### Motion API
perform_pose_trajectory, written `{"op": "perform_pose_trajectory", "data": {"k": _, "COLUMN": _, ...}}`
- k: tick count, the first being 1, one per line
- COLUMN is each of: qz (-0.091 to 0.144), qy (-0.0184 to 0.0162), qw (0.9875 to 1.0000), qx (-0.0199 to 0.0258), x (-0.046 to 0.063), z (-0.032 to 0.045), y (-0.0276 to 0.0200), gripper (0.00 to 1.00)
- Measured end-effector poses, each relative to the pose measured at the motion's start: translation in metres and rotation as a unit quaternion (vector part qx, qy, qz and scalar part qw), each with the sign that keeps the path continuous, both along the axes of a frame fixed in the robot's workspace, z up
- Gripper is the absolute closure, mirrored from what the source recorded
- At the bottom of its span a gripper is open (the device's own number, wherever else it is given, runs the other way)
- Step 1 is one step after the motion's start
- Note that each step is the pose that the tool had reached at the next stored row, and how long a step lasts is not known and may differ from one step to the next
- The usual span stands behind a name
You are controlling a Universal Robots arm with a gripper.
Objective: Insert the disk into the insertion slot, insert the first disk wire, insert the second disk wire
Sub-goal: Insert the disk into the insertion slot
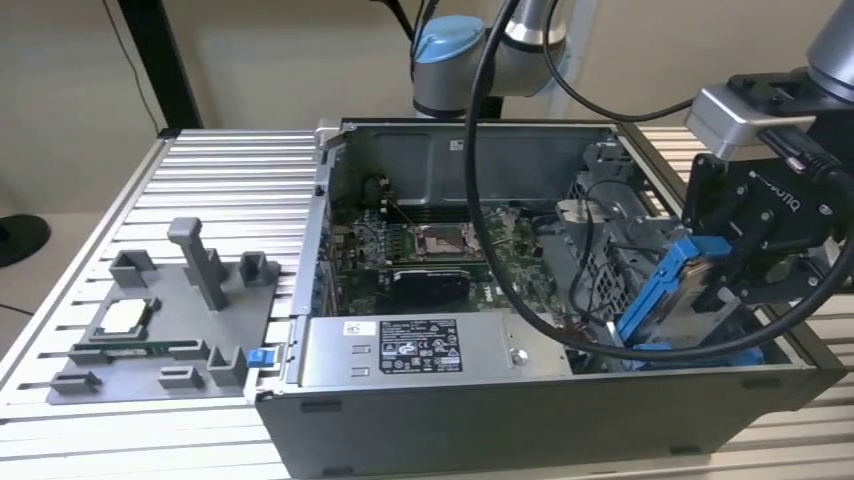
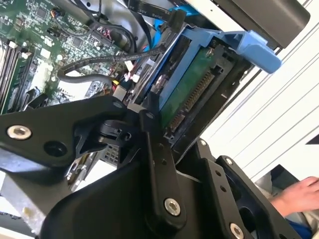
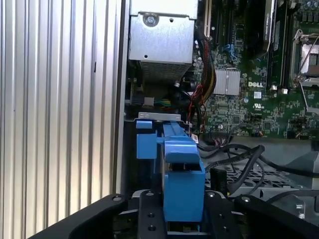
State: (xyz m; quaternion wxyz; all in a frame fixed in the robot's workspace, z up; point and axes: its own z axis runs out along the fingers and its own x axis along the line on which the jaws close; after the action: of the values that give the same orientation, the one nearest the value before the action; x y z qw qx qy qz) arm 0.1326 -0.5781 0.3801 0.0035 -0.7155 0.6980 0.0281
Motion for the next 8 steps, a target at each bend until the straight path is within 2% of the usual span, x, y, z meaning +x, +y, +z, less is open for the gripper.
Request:
{"op": "perform_pose_trajectory", "data": {"k": 1, "qz": -0.001, "qy": -0.0013, "qw": 1.0000, "qx": 0.0015, "x": -0.0004, "z": 0.0008, "y": 0.0003, "gripper": 1.00}}
{"op": "perform_pose_trajectory", "data": {"k": 5, "qz": -0.004, "qy": -0.0089, "qw": 0.9998, "qx": 0.0150, "x": -0.0045, "z": 0.0010, "y": 0.0009, "gripper": 1.00}}
{"op": "perform_pose_trajectory", "data": {"k": 8, "qz": -0.005, "qy": -0.0100, "qw": 0.9998, "qx": 0.0159, "x": -0.0060, "z": -0.0015, "y": 0.0010, "gripper": 1.00}}
